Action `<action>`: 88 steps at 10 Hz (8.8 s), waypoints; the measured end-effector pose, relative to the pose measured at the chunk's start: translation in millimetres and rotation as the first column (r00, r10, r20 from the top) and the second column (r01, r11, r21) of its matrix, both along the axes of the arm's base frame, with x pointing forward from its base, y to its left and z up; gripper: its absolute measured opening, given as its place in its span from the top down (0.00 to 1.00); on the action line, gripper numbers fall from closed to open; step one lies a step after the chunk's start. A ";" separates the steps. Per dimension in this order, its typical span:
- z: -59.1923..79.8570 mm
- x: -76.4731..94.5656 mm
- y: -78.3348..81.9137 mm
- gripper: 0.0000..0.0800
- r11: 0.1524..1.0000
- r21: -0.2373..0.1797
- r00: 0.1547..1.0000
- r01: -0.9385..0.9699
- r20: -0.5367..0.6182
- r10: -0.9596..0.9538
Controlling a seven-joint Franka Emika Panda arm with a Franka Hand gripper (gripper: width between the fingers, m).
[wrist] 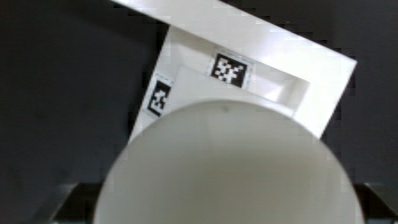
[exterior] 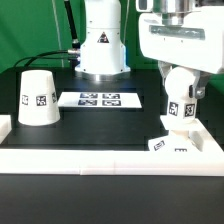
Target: Assemble lamp
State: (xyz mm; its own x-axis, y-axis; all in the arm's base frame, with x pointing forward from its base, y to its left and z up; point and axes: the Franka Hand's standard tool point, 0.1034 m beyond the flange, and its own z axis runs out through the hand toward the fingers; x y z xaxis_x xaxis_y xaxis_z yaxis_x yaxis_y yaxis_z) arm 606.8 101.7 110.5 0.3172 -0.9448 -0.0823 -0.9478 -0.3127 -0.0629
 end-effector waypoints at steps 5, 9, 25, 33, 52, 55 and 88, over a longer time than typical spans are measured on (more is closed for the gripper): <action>-0.1 -0.2 3.2 0.15 1.000 0.006 1.000 -0.005 -0.002 0.005; -2.7 -0.2 0.9 0.13 0.901 -0.021 0.900 -0.434 0.037 0.434; 2.9 8.5 -1.1 0.13 -0.356 -0.150 -0.353 -0.922 -0.044 0.935; 2.7 9.4 -1.9 0.28 -0.404 -0.153 -0.399 -0.902 -0.060 0.915; 5.2 5.3 -20.7 0.28 0.730 -0.135 0.737 -0.670 0.001 0.676; 27.1 6.5 -26.3 0.13 0.675 -0.148 0.680 -0.723 0.019 0.733; 28.8 -96.0 -197.2 0.13 0.643 -0.089 0.648 -0.761 -0.052 0.760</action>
Offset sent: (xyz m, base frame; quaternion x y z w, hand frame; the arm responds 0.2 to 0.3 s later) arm 0.0000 0.0000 0.0000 0.0000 0.0000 -0.0650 0.9979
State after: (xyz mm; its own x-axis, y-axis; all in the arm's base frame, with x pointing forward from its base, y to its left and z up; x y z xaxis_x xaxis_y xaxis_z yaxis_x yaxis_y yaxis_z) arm 510.7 -95.4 139.3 0.9272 -0.3744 -0.0138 -0.3742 -0.9272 0.0144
